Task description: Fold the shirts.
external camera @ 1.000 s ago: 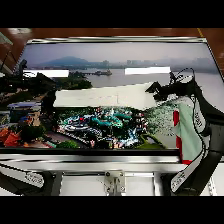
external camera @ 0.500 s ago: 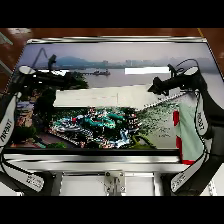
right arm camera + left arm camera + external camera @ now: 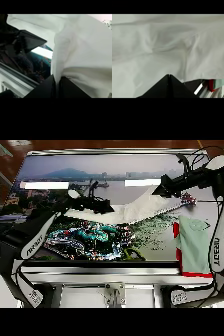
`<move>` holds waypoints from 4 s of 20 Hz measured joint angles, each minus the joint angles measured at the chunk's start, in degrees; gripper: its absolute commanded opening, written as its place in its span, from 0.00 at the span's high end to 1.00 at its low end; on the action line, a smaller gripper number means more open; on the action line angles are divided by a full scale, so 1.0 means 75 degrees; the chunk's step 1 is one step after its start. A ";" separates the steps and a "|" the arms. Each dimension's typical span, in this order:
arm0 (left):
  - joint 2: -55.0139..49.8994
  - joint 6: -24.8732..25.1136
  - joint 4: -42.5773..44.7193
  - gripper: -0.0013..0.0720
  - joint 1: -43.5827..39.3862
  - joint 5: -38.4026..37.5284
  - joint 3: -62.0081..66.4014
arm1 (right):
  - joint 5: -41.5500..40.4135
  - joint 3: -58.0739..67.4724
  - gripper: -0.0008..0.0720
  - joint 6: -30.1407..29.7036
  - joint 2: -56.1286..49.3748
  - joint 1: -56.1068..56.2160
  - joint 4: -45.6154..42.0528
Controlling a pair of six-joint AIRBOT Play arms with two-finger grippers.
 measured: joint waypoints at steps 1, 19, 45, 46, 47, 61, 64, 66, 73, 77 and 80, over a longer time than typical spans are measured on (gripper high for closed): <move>-0.0073 -0.0009 -0.0178 0.93 -0.0271 0.0105 0.0000 | 0.0085 0.0003 0.89 0.0064 0.0236 0.0052 -0.0003; 0.2457 -0.0548 0.1055 0.93 0.2804 0.0525 0.0000 | -0.2253 0.0003 0.89 0.0699 -0.0172 0.3366 -0.1399; 0.4779 0.0353 0.1521 0.93 0.5132 -0.2063 -0.0866 | -0.0565 -0.1411 0.06 0.0991 -0.1440 0.1376 -0.1728; 0.4779 0.0358 0.1521 0.93 0.5120 -0.2063 -0.0868 | -0.0874 -0.1679 0.06 0.0988 -0.1457 0.1300 -0.1559; 0.4779 0.0361 0.1521 0.93 0.5094 -0.2063 -0.0868 | -0.1174 -0.1929 0.06 0.0962 -0.1515 0.1259 -0.1294; 0.4779 0.0347 0.1169 0.93 0.4849 -0.1947 -0.0868 | -0.2375 -0.2055 0.89 -0.0667 -0.2486 0.1422 0.1489; 0.4779 0.0344 0.1087 0.93 0.4645 -0.1947 -0.0868 | -0.1673 -0.1239 0.89 -0.0962 -0.2060 0.0883 0.1795; 0.4779 0.0344 0.1067 0.93 0.4473 -0.1947 -0.0868 | -0.1239 -0.0729 0.89 -0.0828 -0.1568 0.0254 0.1716; 0.4779 0.0341 0.1029 0.93 0.3902 -0.1950 -0.0868 | 0.0192 -0.0125 0.89 0.0195 0.0510 -0.2906 0.0020; 0.4779 0.0344 0.1029 0.93 0.3730 -0.1953 -0.0868 | 0.0714 -0.0082 0.89 0.0612 0.1160 -0.4561 -0.1049; 0.4779 0.0350 0.1029 0.93 0.3684 -0.1953 -0.0868 | 0.1326 -0.0146 0.89 0.0717 0.1332 -0.5190 -0.1731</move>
